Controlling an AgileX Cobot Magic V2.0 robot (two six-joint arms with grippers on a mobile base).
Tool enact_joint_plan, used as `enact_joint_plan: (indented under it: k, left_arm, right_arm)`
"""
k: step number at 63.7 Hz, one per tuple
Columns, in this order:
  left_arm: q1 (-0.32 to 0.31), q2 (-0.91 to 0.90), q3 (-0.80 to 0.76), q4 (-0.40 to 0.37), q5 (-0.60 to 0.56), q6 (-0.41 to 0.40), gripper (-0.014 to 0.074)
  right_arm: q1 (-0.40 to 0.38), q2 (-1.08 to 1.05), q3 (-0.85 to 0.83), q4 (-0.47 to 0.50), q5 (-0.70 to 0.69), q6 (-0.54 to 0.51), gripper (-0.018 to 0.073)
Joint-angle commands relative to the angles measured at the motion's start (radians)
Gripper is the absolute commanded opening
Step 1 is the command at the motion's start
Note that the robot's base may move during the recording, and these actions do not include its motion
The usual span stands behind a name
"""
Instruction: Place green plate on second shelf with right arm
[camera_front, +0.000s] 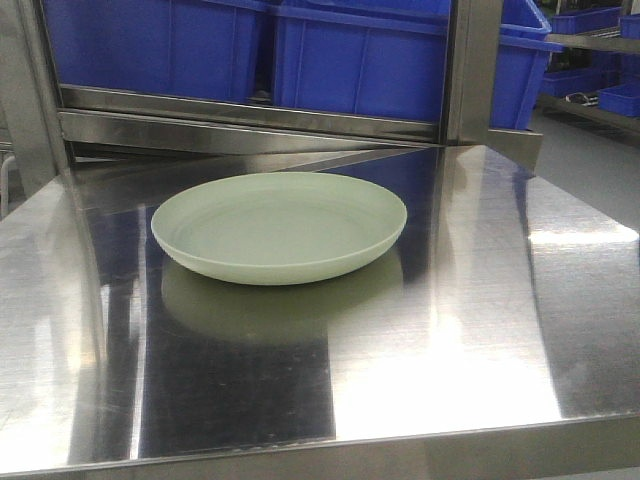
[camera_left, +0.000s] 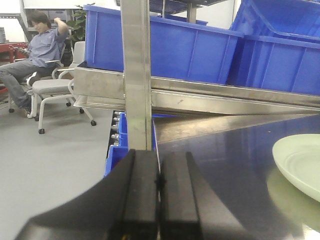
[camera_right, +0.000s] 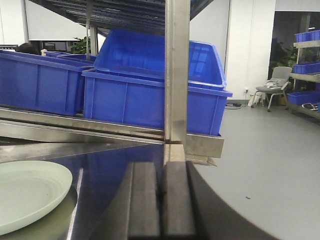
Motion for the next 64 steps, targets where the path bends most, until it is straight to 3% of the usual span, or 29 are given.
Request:
enact_joint_plan:
  k: [1, 19, 27, 34, 37, 48, 64]
  left_arm:
    - [-0.001, -0.017, 0.04, -0.003, -0.09, -0.002, 0.013]
    - [-0.001, -0.017, 0.04, -0.003, -0.09, -0.002, 0.013]
    - [-0.001, -0.017, 0.04, -0.003, -0.09, -0.002, 0.013]
    - [-0.001, -0.017, 0.04, -0.003, -0.09, -0.002, 0.013]
    - [-0.001, -0.017, 0.04, -0.003, -0.09, -0.002, 0.013]
    - [-0.001, -0.017, 0.04, -0.003, -0.09, -0.002, 0.013]
    - [-0.001, -0.017, 0.04, -0.003, -0.09, -0.002, 0.013]
  right_arm:
    - [0.0, -0.016, -0.018, -0.002, -0.089, -0.006, 0.0052]
    - [0.0, -0.016, -0.018, -0.002, -0.115, -0.006, 0.0052]
    - [0.0, -0.016, -0.018, 0.0, -0.217, -0.004, 0.0052]
    - [0.001, -0.016, -0.038, -0.001, -0.323, 0.1, 0.0052]
    - [0.001, -0.012, -0.064, -0.018, -0.285, 0.118, 0.0052]
    - [0.001, 0.105, -0.285, -0.056, 0.055, 0.121, 0.0052]
    - [0.001, 0.618, -0.682, -0.083, 0.192, 0.119, 0.0052]
